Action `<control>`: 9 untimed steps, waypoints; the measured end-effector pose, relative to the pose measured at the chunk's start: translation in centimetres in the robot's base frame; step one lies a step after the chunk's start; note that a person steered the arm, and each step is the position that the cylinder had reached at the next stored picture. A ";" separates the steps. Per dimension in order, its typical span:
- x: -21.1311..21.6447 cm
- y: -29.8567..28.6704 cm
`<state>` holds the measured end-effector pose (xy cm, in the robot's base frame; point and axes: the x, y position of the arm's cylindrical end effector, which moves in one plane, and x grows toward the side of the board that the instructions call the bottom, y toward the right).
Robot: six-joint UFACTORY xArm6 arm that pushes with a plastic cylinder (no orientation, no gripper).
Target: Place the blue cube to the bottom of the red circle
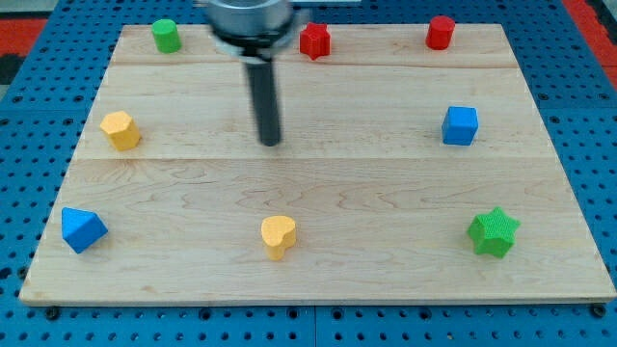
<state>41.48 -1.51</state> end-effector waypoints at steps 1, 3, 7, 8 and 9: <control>2.1 10.8; -1.5 20.7; -10.7 28.5; -11.2 24.8; -10.6 26.6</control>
<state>30.91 25.08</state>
